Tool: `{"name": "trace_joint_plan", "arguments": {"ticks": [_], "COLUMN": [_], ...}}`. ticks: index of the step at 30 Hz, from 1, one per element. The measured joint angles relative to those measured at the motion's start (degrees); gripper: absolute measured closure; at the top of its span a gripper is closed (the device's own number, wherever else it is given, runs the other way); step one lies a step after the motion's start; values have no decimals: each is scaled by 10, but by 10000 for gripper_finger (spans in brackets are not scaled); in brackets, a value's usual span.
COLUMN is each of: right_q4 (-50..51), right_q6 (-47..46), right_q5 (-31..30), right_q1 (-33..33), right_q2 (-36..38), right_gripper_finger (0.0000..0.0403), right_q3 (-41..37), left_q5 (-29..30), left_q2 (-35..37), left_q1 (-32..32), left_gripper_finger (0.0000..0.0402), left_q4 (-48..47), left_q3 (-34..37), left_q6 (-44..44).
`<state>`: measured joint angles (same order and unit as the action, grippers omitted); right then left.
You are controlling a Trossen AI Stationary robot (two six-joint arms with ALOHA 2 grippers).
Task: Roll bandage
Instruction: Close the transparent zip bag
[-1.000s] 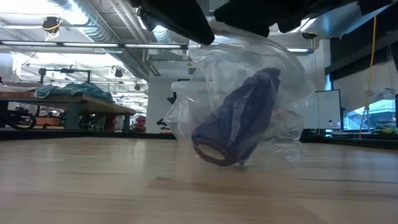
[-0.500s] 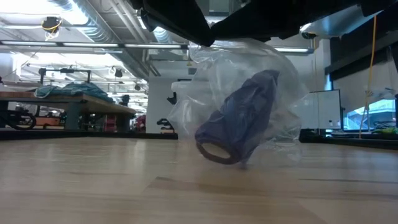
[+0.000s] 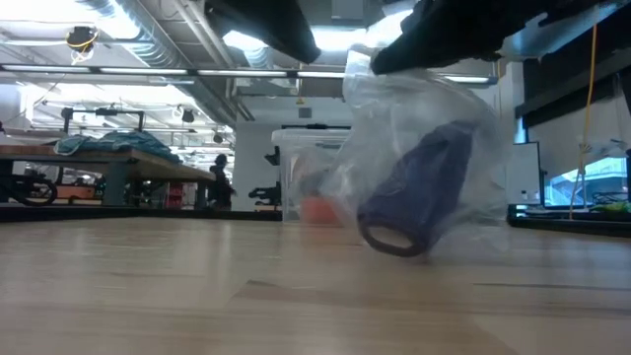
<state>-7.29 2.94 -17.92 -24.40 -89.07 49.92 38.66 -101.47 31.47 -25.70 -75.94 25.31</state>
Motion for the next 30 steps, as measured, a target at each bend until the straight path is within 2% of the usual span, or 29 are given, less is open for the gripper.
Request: {"name": "trace_joint_plan", "arguments": {"ticks": [6,11,15,19,22,30], "right_q4": [1,4,3,3,3,3], "right_q6": [-3,-3,-3,-3,-3,-3], "right_q5": [5,6,6,6,7,7], "right_q1": [0,0,1,1,1,0], "right_q2": [0,0,0,0,0,0], "right_gripper_finger": [377,380,375,378,377,374], "right_q3": [0,0,0,0,0,0], "left_q5": [19,22,17,5,0,-1], "left_q2": [0,0,-18,-30,-30,-28], "left_q1": [-8,-26,-40,-51,-51,-43], "left_gripper_finger": [394,352,315,298,301,339], "left_q4": [65,73,106,99,104,117], "left_q3": [0,0,0,1,1,1], "left_q6": [4,14,-13,-21,-31,-58]}}
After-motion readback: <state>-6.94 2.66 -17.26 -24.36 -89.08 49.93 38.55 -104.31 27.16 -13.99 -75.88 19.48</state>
